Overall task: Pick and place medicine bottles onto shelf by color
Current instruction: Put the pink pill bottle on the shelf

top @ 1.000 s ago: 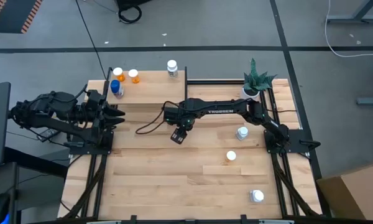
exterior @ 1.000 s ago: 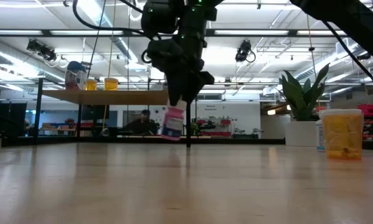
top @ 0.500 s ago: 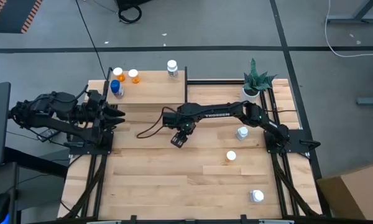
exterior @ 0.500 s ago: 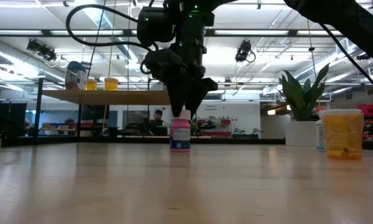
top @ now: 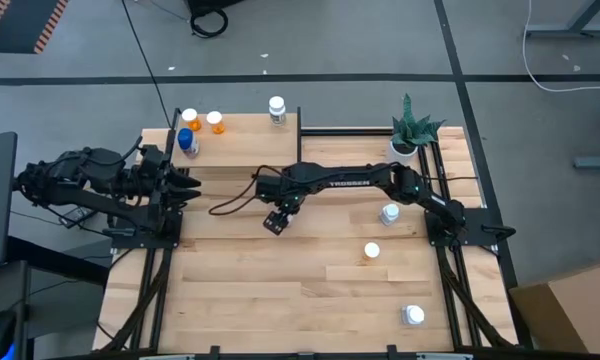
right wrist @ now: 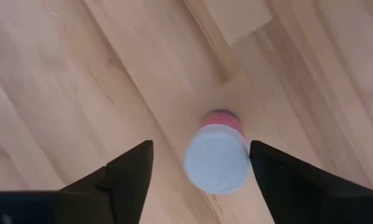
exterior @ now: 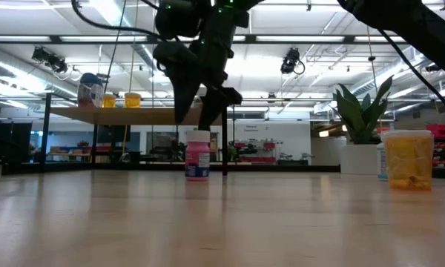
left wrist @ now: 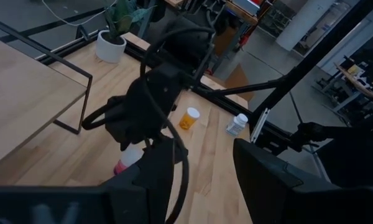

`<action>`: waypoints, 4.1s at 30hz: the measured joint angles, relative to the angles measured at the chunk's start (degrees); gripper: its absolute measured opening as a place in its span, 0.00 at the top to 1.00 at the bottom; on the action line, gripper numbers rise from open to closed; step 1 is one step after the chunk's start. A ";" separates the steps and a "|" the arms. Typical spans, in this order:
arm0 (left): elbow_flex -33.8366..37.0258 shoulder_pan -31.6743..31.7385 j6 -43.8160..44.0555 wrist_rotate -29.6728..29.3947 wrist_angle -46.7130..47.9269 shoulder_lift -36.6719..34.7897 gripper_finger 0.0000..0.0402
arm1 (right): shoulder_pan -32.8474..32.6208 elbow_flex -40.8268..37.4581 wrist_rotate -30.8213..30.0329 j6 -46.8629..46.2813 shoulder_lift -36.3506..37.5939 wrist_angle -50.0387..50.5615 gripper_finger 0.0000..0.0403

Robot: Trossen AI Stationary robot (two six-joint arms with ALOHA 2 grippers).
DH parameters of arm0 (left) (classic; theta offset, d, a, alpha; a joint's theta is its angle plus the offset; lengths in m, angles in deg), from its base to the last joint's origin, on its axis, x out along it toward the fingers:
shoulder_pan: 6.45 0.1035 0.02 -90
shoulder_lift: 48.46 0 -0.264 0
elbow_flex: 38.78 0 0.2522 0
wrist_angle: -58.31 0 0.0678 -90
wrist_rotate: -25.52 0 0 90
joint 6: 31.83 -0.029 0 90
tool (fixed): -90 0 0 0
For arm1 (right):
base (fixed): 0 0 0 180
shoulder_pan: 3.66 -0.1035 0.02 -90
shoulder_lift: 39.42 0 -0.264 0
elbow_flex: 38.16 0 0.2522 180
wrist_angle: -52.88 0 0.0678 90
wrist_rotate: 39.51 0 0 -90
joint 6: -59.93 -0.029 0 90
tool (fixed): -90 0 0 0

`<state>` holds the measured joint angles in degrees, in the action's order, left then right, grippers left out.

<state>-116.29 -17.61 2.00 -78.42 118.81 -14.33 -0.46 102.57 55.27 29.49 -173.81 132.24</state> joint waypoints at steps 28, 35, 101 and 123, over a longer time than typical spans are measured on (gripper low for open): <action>0.04 4.26 -15.06 3.26 -1.50 28.06 0.41 | -7.62 7.94 -17.40 -8.29 16.48 24.42 0.26; 0.02 9.65 -21.96 11.10 -10.40 37.78 0.28 | -14.01 7.99 -32.28 -21.09 24.68 24.44 0.26; 0.00 13.55 -17.47 6.69 -20.59 68.28 0.25 | -21.40 7.95 -38.77 -28.35 28.00 24.42 0.26; 0.00 13.57 -14.67 11.82 -20.44 68.19 0.56 | -21.40 7.94 -39.26 -28.35 28.00 24.42 0.26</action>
<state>-116.29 -4.04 -12.68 -66.59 98.37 53.86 -21.86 110.52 16.01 1.14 -145.81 156.66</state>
